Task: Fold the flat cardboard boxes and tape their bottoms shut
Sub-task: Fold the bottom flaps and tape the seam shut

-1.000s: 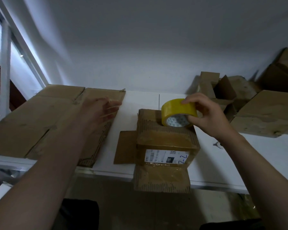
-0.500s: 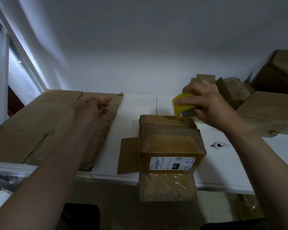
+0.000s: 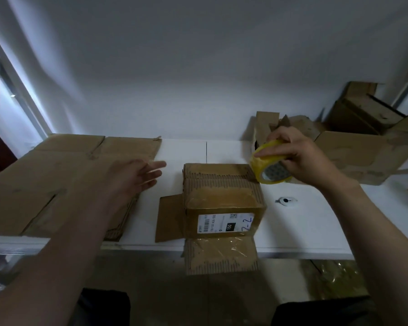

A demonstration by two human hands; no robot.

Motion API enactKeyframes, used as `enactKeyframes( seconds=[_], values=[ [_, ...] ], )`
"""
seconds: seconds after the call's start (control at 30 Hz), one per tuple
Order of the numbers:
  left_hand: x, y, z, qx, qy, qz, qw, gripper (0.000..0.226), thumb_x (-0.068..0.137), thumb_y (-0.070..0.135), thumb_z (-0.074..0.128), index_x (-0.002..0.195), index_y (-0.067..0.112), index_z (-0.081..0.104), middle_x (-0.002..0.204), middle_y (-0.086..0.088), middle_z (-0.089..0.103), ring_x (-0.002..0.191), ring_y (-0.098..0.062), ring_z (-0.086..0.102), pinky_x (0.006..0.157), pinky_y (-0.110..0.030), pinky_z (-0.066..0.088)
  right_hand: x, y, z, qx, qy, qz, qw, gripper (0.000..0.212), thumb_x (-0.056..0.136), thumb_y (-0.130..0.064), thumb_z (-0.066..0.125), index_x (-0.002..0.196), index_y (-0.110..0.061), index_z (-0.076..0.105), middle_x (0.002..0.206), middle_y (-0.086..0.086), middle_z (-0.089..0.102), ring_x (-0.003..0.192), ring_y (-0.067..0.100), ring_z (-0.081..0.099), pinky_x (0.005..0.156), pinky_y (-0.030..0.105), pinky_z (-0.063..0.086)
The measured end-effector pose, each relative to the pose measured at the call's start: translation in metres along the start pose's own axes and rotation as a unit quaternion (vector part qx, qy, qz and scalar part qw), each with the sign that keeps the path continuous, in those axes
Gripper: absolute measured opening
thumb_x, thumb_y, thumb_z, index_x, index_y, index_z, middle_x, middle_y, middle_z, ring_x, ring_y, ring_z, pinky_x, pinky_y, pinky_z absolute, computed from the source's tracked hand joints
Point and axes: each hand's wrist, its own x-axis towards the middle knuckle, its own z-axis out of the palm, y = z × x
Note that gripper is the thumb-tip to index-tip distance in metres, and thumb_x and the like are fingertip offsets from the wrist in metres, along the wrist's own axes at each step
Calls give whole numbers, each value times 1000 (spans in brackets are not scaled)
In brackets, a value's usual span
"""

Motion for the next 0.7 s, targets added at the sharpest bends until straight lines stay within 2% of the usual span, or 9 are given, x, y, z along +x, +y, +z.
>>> enactKeyframes(
  seconds=[0.1, 0.2, 0.23, 0.3, 0.37, 0.43, 0.53, 0.7],
  values=[
    [0, -15, -1, -4, -23, -25, 999, 23, 108, 15, 40, 117, 3, 57, 98, 5, 78, 88, -10, 74, 68, -23, 57, 0, 1, 13, -10, -35, -2, 999, 61, 73, 18, 66, 110, -29, 78, 111, 9, 58, 103, 13, 43, 86, 26, 37],
    [7, -31, -7, -13, -42, -67, 997, 29, 110, 20, 34, 124, 5, 55, 92, 10, 78, 97, -11, 68, 80, -28, 52, -4, -1, 28, 25, -52, 19, 998, 65, 77, 18, 67, 117, -33, 73, 113, 5, 57, 104, 12, 44, 84, 22, 38],
    [9, -35, -10, -8, -51, -77, 996, 31, 110, 22, 34, 127, 6, 54, 94, 10, 78, 100, -12, 67, 86, -31, 51, -7, 0, 31, 42, -45, 32, 998, 67, 78, 19, 65, 118, -33, 73, 114, 4, 56, 105, 15, 47, 83, 24, 41],
    [14, -44, -15, 3, -64, -88, 994, 34, 109, 26, 38, 131, 7, 55, 105, 6, 77, 104, -14, 69, 94, -37, 51, -10, 1, 34, 51, -24, 45, 997, 70, 76, 24, 59, 118, -30, 74, 116, 4, 55, 107, 24, 53, 84, 36, 48],
    [17, -51, -18, 3, -62, -96, 993, 34, 107, 28, 43, 130, 6, 56, 114, -1, 75, 104, -17, 71, 89, -36, 52, -11, 1, 38, 30, -2, 39, 999, 69, 76, 26, 56, 115, -27, 76, 116, 6, 56, 106, 28, 55, 84, 43, 51],
    [17, -56, -16, -3, -43, -96, 994, 36, 106, 29, 47, 129, 3, 56, 118, -6, 74, 104, -19, 72, 84, -34, 54, -10, -3, 41, -5, 13, 35, 999, 64, 79, 24, 57, 112, -27, 77, 117, 9, 59, 104, 30, 55, 81, 45, 51],
    [14, -61, -7, 9, 14, -82, 996, 29, 107, 28, 47, 123, 5, 54, 111, -11, 75, 102, -23, 71, 78, -33, 55, -10, -6, 45, -49, 24, 35, 998, 62, 79, 20, 60, 110, -31, 77, 119, 7, 59, 100, 29, 54, 77, 46, 51],
    [13, -73, 8, 10, 79, -63, 995, 18, 104, 23, 53, 105, 9, 64, 93, -5, 76, 87, -21, 70, 74, -35, 56, -11, -10, 48, -82, 36, 43, 995, 62, 77, 20, 62, 109, -30, 77, 117, 8, 60, 96, 31, 53, 75, 46, 50]
  ],
)
